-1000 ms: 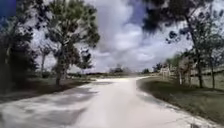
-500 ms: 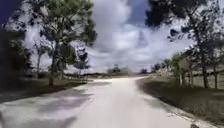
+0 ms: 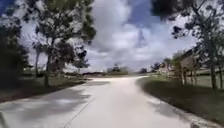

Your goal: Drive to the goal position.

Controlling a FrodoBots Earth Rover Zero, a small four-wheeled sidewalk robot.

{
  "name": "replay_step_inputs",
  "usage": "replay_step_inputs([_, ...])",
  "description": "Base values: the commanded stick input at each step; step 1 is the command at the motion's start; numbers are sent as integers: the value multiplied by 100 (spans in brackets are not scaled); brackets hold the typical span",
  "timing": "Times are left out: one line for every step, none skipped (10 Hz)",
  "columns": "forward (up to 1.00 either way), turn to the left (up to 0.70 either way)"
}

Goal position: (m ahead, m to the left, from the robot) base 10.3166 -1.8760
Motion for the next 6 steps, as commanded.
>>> replay_step_inputs([69,1])
replay_step_inputs([69,1])
replay_step_inputs([69,1])
replay_step_inputs([69,1])
replay_step_inputs([69,1])
replay_step_inputs([69,1])
